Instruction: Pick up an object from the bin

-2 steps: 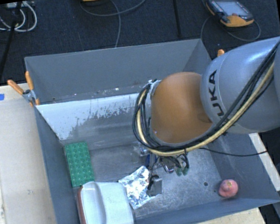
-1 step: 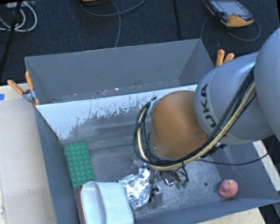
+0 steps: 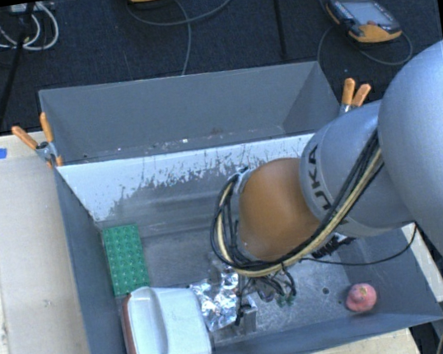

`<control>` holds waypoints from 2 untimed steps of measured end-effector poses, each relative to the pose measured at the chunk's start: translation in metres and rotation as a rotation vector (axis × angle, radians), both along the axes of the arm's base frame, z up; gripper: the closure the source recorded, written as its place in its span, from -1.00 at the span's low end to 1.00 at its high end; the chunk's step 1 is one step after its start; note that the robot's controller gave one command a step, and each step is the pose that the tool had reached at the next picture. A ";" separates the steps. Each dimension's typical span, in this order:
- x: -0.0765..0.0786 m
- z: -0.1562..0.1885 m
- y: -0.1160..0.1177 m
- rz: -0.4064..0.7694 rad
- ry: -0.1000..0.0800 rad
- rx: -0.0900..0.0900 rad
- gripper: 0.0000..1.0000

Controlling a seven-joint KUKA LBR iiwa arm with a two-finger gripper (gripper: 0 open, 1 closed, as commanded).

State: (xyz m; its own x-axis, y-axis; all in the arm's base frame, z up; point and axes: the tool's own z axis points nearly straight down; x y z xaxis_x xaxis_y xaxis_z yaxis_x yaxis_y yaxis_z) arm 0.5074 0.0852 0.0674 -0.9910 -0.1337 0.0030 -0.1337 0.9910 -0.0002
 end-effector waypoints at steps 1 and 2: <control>0.000 0.000 0.000 -0.005 0.000 0.001 -1.00; 0.000 0.000 0.000 -0.006 0.002 0.000 1.00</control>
Offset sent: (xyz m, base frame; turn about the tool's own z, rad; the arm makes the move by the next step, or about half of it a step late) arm 0.0000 0.0000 0.0000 0.0000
